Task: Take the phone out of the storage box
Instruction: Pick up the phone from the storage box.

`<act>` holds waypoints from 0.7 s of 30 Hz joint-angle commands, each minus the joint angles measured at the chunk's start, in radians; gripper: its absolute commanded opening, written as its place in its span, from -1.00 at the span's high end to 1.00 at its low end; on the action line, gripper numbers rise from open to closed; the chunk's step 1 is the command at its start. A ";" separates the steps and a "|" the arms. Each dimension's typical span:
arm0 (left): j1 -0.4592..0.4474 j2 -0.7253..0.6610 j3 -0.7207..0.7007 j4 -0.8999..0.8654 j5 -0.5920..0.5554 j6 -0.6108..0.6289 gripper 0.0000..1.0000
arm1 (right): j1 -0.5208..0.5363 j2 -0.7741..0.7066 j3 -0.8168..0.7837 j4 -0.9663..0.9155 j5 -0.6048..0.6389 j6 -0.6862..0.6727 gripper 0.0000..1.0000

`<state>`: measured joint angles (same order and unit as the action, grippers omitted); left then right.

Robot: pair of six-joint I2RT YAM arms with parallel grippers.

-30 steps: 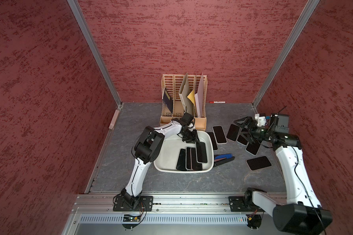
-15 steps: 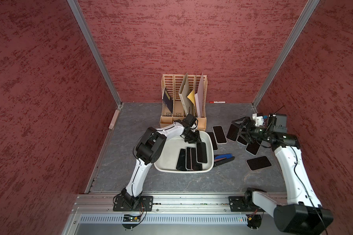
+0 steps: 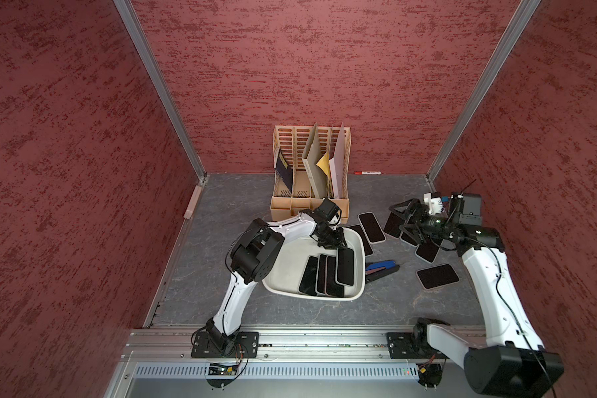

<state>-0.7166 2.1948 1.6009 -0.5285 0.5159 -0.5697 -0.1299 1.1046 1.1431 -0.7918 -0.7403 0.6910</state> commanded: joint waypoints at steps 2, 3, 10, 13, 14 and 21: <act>-0.027 0.009 -0.035 -0.097 0.032 -0.041 0.35 | 0.018 0.003 -0.008 0.029 -0.011 0.004 -0.97; -0.027 0.008 -0.031 -0.103 0.028 -0.041 0.37 | 0.019 0.004 -0.007 0.030 -0.012 0.004 -0.97; -0.048 -0.033 -0.003 -0.195 -0.010 -0.013 0.41 | 0.030 0.021 -0.008 0.042 -0.014 -0.001 -0.97; -0.063 -0.057 -0.028 -0.200 -0.015 -0.024 0.24 | 0.036 0.029 -0.014 0.055 -0.017 0.002 -0.97; -0.067 -0.062 -0.036 -0.199 -0.013 -0.031 0.22 | 0.035 0.033 -0.014 0.059 -0.019 0.001 -0.97; -0.100 -0.072 -0.061 -0.187 -0.009 -0.075 0.23 | 0.046 0.053 -0.007 0.078 -0.022 -0.002 -0.97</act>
<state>-0.7948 2.1349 1.5677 -0.6533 0.4877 -0.6022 -0.0986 1.1542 1.1416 -0.7494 -0.7483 0.6922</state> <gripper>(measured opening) 0.393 0.983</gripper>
